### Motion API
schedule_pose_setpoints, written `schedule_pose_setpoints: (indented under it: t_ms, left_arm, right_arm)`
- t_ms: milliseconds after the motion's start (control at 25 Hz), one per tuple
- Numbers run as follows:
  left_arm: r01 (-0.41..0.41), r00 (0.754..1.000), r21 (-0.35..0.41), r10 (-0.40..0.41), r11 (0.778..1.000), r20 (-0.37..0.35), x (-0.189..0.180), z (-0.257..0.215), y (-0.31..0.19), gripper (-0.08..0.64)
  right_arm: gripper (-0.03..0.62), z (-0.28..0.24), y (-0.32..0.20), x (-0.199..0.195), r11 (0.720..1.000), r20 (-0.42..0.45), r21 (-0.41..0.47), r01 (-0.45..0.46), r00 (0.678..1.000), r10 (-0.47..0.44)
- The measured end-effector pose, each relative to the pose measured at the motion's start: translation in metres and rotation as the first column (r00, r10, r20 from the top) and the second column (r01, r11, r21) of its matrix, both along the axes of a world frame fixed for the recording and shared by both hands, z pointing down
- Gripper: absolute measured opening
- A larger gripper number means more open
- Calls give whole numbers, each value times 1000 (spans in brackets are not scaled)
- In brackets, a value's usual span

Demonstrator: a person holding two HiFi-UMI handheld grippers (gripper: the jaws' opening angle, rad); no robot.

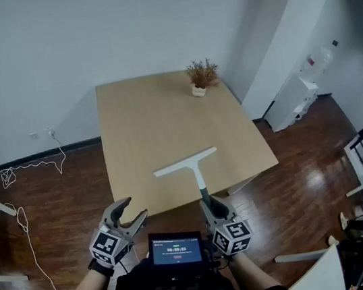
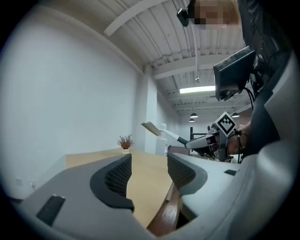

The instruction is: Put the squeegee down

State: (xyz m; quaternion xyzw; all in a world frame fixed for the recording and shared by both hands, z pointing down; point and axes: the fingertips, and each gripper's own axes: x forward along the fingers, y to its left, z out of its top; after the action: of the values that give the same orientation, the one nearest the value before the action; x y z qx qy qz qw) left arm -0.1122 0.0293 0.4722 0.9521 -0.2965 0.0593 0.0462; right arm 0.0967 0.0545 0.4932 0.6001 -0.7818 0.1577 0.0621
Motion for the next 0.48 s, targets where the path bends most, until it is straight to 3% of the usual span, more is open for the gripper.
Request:
schedule_pose_setpoints:
  t_ms: [120,480]
  left_arm:
    - [-25,999,31,24,999,24,-2,8,0,249]
    - [-12,1000,0,12,1000,-7,-12,0,-9,249]
  right_arm:
    - [114,0,1,1,1000,-5,3,-4,1000,4]
    - [114,-1,-9,-6,1000,-16,5,-24,1000,24]
